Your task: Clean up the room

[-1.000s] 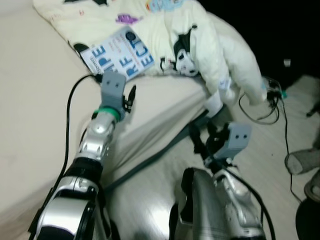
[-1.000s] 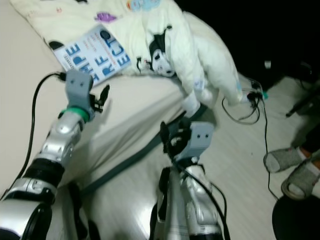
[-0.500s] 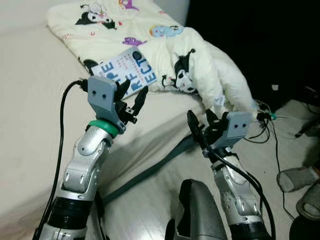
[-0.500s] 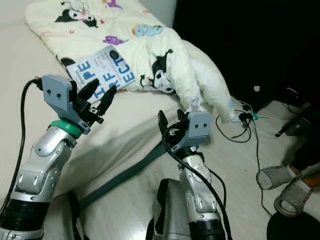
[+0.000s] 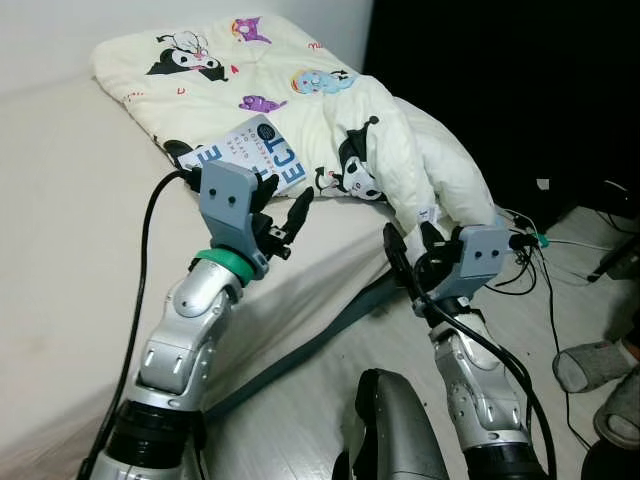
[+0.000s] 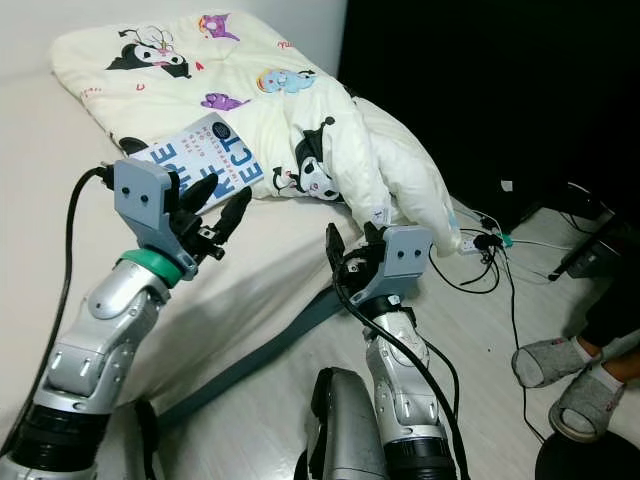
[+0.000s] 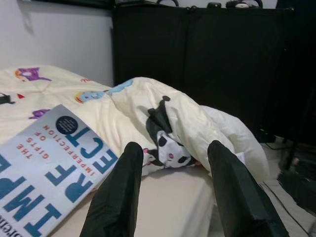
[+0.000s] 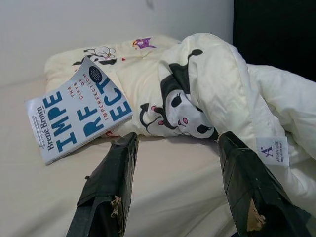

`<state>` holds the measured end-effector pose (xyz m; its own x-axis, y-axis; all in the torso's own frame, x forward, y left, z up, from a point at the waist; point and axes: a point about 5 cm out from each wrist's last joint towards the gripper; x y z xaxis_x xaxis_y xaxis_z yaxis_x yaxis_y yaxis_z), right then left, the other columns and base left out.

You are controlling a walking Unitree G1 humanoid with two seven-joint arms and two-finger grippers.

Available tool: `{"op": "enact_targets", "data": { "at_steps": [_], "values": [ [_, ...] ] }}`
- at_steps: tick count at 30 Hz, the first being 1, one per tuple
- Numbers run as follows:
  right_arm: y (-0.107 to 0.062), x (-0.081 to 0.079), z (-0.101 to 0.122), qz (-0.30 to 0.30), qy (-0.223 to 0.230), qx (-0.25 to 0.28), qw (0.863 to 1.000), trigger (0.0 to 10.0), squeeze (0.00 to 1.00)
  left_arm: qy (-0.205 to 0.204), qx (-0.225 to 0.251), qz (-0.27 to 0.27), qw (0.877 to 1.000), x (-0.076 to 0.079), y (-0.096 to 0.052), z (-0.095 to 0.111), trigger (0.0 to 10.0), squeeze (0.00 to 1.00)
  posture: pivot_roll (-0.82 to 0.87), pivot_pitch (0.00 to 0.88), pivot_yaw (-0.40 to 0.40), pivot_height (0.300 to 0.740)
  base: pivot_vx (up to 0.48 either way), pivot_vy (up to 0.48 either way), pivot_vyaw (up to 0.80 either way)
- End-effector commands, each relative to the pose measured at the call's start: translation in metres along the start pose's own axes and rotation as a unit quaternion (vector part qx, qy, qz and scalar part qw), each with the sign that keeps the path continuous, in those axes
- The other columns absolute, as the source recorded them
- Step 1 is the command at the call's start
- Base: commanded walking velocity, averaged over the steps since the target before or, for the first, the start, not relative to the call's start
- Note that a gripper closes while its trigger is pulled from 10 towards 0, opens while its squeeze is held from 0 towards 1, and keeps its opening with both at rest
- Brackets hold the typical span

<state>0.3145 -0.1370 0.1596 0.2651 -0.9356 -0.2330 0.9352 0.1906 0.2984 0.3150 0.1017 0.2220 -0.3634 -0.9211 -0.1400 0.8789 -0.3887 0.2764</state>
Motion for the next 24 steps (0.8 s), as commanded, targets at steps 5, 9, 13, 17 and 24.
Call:
{"op": "enact_targets", "data": {
  "at_steps": [5, 9, 13, 17, 24],
  "values": [
    [-0.0027, 0.0022, -0.0047, -0.004, -0.003, -0.006, 1.0, 10.0, 0.0, 0.007, -0.032, -0.004, 0.999, 0.003, -0.0048, -0.0142, 10.0, 0.0, -0.02, 0.042, 0.006, 0.591, 0.0, 0.0, 0.0],
    [-0.004, 0.0021, -0.0063, -0.005, -0.003, -0.008, 1.0, 10.0, 0.0, 0.009, -0.039, -0.003, 0.999, 0.0034, -0.0058, -0.0168, 10.0, 0.0, -0.02, 0.045, 0.007, 0.606, 0.0, 0.0, 0.0],
    [-0.0044, 0.0025, -0.0073, -0.006, -0.003, -0.009, 1.0, 10.0, 0.0, 0.01, -0.041, -0.003, 0.999, 0.004, -0.0059, -0.0176, 10.0, 0.0, -0.02, 0.046, 0.009, 0.62, 0.0, 0.0, 0.0],
    [-0.0045, 0.0029, -0.0075, -0.007, -0.003, -0.009, 1.0, 10.0, 0.0, 0.01, -0.042, -0.003, 0.999, 0.0045, -0.0058, -0.018, 10.0, 0.0, -0.02, 0.045, 0.008, 0.63, 0.0, 0.0, 0.0],
    [-0.0045, 0.0043, -0.0085, -0.008, -0.003, -0.01, 1.0, 10.0, 0.0, 0.01, -0.042, -0.005, 0.999, 0.0058, -0.0049, -0.0184, 10.0, 0.0, -0.02, 0.045, 0.008, 0.649, 0.0, 0.0, 0.0]
  ]
}}
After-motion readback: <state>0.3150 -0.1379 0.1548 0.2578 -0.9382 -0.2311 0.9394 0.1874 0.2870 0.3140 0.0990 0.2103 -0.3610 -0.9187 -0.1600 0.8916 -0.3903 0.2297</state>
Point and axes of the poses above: a point about 5 cm out from each wrist's last joint towards the gripper, its own y axis pointing out of the wrist towards the gripper, its own z axis along the axis of the wrist's last joint, x = y × z, and after that the axes turned 6 degrees about y, right-handed
